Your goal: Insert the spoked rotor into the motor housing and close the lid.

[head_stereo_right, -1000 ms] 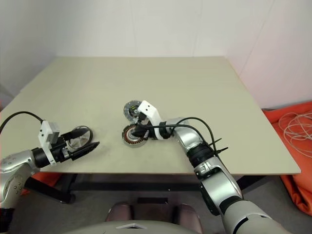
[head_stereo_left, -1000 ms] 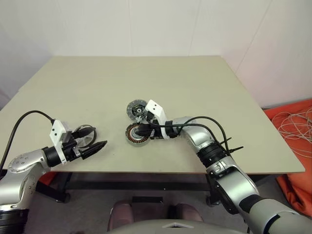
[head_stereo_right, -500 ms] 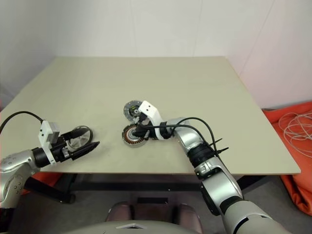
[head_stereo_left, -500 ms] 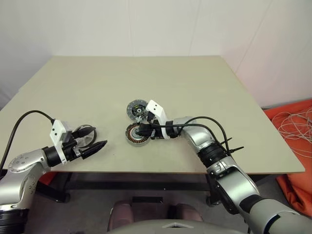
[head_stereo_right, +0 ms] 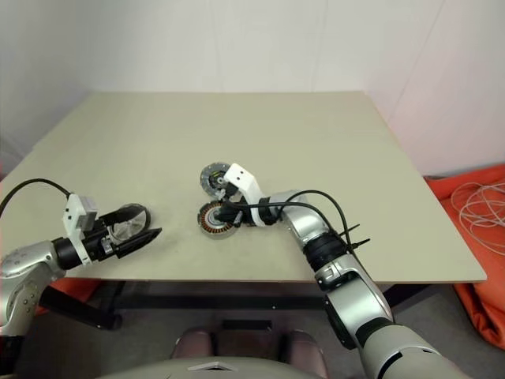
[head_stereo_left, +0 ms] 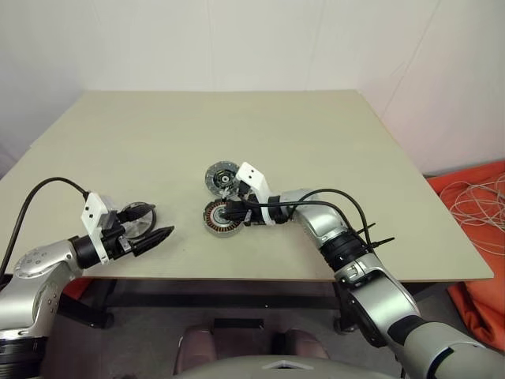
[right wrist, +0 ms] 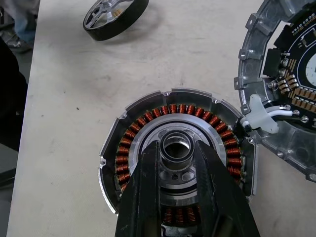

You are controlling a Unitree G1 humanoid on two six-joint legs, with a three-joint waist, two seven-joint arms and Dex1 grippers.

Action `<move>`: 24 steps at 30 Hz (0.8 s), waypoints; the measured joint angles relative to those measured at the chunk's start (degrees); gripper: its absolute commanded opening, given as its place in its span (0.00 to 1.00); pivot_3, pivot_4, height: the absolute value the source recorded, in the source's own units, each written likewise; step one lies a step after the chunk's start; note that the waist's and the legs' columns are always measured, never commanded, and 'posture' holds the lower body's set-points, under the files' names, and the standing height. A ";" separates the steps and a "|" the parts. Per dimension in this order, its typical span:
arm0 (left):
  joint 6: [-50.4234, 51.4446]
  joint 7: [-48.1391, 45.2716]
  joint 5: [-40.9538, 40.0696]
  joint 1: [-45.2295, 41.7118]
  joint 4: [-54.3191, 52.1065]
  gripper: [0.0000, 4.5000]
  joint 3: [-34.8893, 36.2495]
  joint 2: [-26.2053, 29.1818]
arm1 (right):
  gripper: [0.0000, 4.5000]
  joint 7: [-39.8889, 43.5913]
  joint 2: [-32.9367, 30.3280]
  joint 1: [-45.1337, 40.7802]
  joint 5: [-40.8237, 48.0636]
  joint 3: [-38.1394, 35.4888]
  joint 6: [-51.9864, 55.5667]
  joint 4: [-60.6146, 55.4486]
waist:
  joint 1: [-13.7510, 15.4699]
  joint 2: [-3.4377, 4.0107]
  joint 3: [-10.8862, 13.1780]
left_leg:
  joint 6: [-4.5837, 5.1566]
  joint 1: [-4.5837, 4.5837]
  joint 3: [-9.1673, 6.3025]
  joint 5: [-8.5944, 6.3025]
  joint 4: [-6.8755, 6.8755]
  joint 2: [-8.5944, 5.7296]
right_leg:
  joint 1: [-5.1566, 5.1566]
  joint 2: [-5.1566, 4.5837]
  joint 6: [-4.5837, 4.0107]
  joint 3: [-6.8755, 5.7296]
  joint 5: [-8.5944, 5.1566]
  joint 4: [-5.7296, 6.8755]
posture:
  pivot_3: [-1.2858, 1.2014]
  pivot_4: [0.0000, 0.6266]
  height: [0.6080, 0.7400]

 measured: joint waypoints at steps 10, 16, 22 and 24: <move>-0.03 0.03 0.01 -0.23 0.03 1.00 -0.21 0.00 | 0.22 0.06 0.22 -0.01 -0.02 -0.05 0.01 0.68 | 0.01 0.00 0.00 | 0.00 0.00 0.00 0.00 0.00 0.00 | 0.01 0.00 0.00 0.00 0.00 0.01 | 0.52 0.00 1.00; -0.04 0.04 0.01 -0.46 0.02 1.00 -0.51 0.00 | 0.66 0.67 0.23 -0.04 0.11 -0.16 0.22 0.41 | 0.02 0.00 0.00 | 0.00 0.01 0.00 0.00 0.00 0.00 | 0.02 0.00 0.00 0.00 0.00 0.01 | 0.52 0.00 1.00; -0.04 0.05 0.01 -0.74 0.03 1.00 -0.69 0.00 | 0.99 0.76 0.38 -0.05 0.32 -0.30 0.50 -0.40 | 0.05 0.00 0.00 | 0.00 0.01 0.00 0.00 0.02 0.00 | 0.02 0.00 0.00 0.00 0.00 0.01 | 0.52 0.00 1.00; -0.04 0.04 0.01 -0.98 0.03 1.00 -0.95 0.00 | 0.99 0.97 0.34 -0.23 0.81 -0.61 1.04 -0.90 | 0.05 0.00 0.00 | -0.01 0.01 0.00 0.00 0.02 0.00 | 0.02 0.00 0.00 0.00 0.00 0.01 | 0.52 0.00 1.00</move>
